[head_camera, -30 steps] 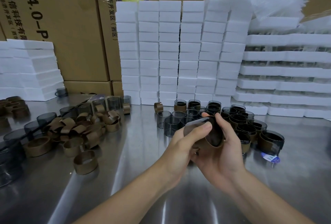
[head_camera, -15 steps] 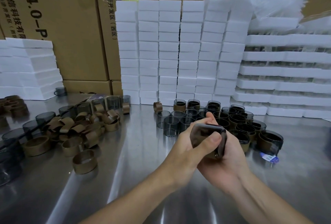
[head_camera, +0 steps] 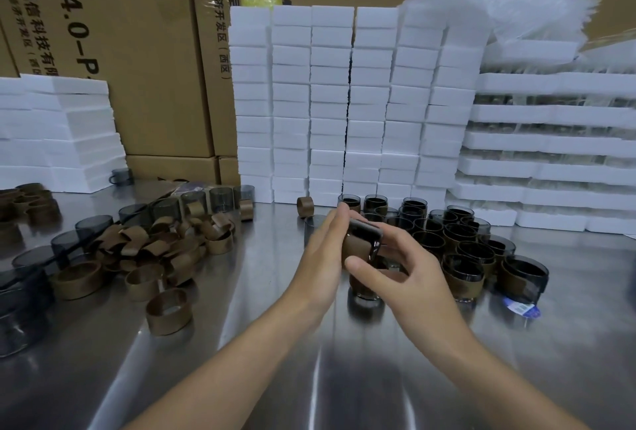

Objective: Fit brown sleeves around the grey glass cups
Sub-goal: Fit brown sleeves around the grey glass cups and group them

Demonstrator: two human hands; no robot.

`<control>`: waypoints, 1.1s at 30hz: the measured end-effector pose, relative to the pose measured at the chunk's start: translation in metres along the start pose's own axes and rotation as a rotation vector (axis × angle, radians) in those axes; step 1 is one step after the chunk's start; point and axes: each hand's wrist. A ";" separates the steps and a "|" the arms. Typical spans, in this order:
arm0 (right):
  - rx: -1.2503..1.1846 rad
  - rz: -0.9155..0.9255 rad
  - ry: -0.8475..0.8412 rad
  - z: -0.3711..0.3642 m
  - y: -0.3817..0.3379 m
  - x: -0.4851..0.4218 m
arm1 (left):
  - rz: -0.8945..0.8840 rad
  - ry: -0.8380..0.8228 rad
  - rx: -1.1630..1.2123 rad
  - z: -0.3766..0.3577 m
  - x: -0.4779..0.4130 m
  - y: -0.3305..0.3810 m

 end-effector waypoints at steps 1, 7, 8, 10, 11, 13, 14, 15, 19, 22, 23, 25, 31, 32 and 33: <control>-0.002 0.013 0.020 -0.001 0.001 0.000 | 0.014 -0.003 0.026 0.001 -0.001 0.000; 0.069 0.089 -0.091 0.013 0.000 0.000 | 0.106 -0.018 0.169 0.011 -0.005 0.006; 0.097 0.099 -0.100 0.013 -0.001 0.001 | 0.114 -0.013 0.143 0.011 -0.005 0.004; 0.120 0.105 -0.112 0.011 0.000 0.004 | 0.119 -0.008 0.102 0.007 -0.002 0.003; 0.112 0.112 -0.117 0.009 0.001 0.005 | 0.119 -0.010 0.104 0.005 -0.001 0.002; 0.056 0.098 -0.122 0.008 0.001 0.006 | 0.125 -0.008 0.140 0.003 0.000 0.001; 0.030 0.097 -0.126 0.008 0.001 0.006 | 0.128 -0.009 0.156 0.003 0.000 0.001; 0.018 0.095 -0.128 0.008 0.002 0.007 | 0.129 -0.020 0.166 0.003 0.001 0.001; 0.065 0.114 -0.136 0.007 0.003 0.007 | 0.140 -0.060 0.161 0.000 0.004 0.000; 0.069 0.106 -0.120 0.005 0.004 0.005 | 0.149 -0.069 0.155 0.003 0.001 0.004; 0.060 0.113 -0.102 0.005 0.003 0.004 | 0.154 -0.086 0.165 0.005 0.000 0.007; -0.045 0.066 -0.057 0.001 0.000 0.000 | 0.156 -0.143 0.189 0.008 -0.003 0.012; -0.926 -0.483 0.003 -0.004 -0.017 -0.003 | 0.162 -0.056 0.131 0.010 -0.006 0.009; -0.973 -0.513 0.006 -0.004 -0.018 -0.003 | 0.169 -0.035 0.122 0.009 -0.007 0.006; -1.001 -0.538 0.013 -0.005 -0.019 -0.004 | 0.175 -0.019 0.115 0.009 -0.007 0.004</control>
Point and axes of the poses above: each hand's wrist, its own x-axis away from the middle knuckle, its own z-axis out of the back of the hand, y = z × x, and after that the axes turned 1 degree about -z, right-handed
